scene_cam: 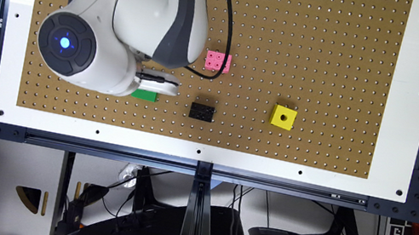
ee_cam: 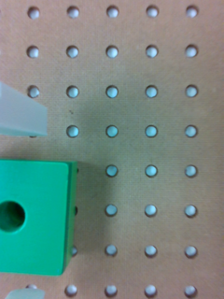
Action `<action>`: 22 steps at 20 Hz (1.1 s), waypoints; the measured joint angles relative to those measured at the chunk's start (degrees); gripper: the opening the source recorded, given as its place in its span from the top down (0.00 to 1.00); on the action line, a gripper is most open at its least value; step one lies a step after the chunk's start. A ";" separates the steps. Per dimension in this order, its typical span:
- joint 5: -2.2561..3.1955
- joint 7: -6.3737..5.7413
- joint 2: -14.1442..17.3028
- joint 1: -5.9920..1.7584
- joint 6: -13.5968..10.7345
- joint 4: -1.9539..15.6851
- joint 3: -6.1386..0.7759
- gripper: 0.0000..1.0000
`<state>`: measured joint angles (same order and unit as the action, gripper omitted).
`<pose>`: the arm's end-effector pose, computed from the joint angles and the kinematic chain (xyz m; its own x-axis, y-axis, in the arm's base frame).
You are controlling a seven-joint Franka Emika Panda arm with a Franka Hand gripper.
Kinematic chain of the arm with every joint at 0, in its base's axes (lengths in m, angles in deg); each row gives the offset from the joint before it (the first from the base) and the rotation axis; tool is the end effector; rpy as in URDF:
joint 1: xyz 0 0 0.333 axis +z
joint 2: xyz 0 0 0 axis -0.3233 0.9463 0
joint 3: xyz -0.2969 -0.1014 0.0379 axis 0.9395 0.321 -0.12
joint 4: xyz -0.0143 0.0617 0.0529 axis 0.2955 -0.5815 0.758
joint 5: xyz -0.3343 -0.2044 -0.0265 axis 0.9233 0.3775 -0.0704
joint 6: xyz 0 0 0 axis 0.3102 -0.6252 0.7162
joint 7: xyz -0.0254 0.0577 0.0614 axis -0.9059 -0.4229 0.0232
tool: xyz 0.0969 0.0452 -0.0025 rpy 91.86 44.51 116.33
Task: Pick up green block.
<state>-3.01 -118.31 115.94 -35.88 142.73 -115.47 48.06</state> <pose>0.6043 -0.1658 0.1897 0.7101 -0.7032 0.0363 -0.7024 -0.7110 -0.0326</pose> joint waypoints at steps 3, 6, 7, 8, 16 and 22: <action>0.00 0.00 0.00 0.00 0.00 0.08 0.00 0.00; 0.00 0.00 0.00 0.00 0.00 0.10 0.00 0.00; 0.00 0.00 0.00 0.00 0.00 0.12 0.00 0.00; 0.00 0.00 0.00 0.01 0.00 0.12 -0.01 0.00; 0.00 -0.20 2.02 0.20 0.68 1.04 -0.51 0.00; 0.00 -0.30 2.24 0.23 0.67 1.42 -0.62 1.00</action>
<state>-3.01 -118.61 118.18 -35.65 143.40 -114.05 47.45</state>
